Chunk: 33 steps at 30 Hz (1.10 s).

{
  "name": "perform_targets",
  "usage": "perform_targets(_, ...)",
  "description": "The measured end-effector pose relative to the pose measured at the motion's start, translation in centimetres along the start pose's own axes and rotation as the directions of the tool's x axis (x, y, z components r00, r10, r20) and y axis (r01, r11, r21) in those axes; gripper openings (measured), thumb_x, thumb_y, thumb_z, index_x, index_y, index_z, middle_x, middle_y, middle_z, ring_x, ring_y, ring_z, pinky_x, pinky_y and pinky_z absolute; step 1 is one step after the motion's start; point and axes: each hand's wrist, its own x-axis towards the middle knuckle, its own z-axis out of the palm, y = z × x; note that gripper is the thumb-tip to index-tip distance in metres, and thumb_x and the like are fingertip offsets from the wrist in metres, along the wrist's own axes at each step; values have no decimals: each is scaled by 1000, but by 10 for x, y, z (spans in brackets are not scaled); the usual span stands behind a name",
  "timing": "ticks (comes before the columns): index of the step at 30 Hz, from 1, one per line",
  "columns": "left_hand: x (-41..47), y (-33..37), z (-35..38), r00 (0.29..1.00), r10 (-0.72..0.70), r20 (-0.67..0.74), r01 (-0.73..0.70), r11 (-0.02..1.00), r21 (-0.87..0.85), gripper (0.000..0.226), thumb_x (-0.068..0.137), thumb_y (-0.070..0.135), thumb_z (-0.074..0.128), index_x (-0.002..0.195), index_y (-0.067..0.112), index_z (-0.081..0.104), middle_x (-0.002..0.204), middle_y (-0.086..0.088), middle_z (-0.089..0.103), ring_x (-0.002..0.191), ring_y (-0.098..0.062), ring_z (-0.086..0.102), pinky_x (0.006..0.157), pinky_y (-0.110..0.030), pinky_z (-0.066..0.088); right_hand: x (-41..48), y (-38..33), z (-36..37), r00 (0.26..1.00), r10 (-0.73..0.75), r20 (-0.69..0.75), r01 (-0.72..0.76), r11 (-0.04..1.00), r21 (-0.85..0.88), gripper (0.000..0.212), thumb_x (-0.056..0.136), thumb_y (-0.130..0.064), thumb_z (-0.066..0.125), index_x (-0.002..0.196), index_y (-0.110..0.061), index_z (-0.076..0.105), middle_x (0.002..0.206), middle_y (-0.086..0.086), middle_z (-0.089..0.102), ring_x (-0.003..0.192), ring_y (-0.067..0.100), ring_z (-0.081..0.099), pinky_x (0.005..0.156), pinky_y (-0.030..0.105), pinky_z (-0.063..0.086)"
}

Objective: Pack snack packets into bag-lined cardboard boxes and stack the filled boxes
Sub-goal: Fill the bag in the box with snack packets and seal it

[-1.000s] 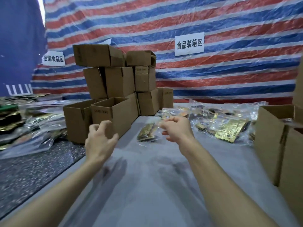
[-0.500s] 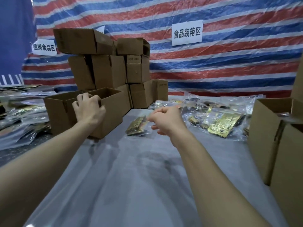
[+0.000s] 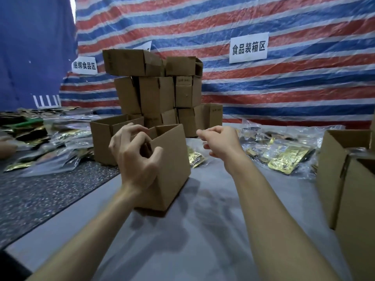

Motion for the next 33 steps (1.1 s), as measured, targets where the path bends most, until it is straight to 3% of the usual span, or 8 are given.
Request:
perform_targets(8,-31,5,-17,994,79,79,-39,908,-416,20,73,23,52,88,11,58,132,-8,52,136,-25,43,105,-42,40,-1,-6,-18,999,-25,-34,21,993,-116,38,94,-55,62,109,-20,62,107,-8,60,99,12,54,64,26,41)
perform_targets(11,-40,1,-15,963,-57,264,191,834,-518,61,72,37,60,132,25,50,153,7,40,142,-22,40,111,-51,42,-2,-7,-28,997,60,45,-52,986,-159,38,96,-50,62,120,-21,64,117,-5,59,105,17,53,72,33,47)
perform_targets(13,-45,-4,-13,919,-152,364,348,747,-566,90,69,47,66,151,37,30,156,22,34,143,-8,40,111,-36,44,-5,-6,-30,985,125,122,-97,972,-212,26,99,-40,60,114,-20,67,117,-1,65,101,21,59,69,36,52)
perform_targets(17,-46,-19,-7,841,-254,477,515,644,-565,114,59,53,76,156,46,15,154,26,34,134,8,45,98,-17,47,-8,-5,-27,985,125,121,-96,970,-222,20,101,-25,52,96,-13,67,98,6,70,88,21,66,60,35,56)
perform_targets(20,-50,-32,0,758,-283,587,633,537,-558,110,56,39,88,150,42,31,137,9,58,117,-6,64,79,-18,58,-5,-3,-28,986,131,103,-103,964,-244,26,103,-38,51,99,-18,67,98,-1,68,88,20,63,67,39,58)
perform_targets(24,-53,-41,5,678,-305,668,708,513,-485,114,48,46,90,149,34,39,135,-3,62,115,-21,67,85,-33,60,-1,15,-39,959,285,8,-285,956,76,62,101,-64,31,91,-15,67,90,3,74,90,22,67,81,43,56)
perform_targets(29,-58,-44,6,666,-356,655,726,512,-460,108,49,49,90,145,39,44,135,-4,61,111,-20,69,88,-43,61,0,45,-38,945,240,-223,-149,920,362,42,102,-51,46,94,-16,67,100,6,69,102,27,62,103,47,46)
perform_targets(33,-58,-43,5,677,-350,647,712,534,-456,108,49,50,91,145,39,44,131,-1,64,107,-14,70,76,-31,62,11,50,-15,961,273,-36,-235,881,410,42,106,-46,40,92,-16,66,89,3,66,86,16,62,79,31,51)
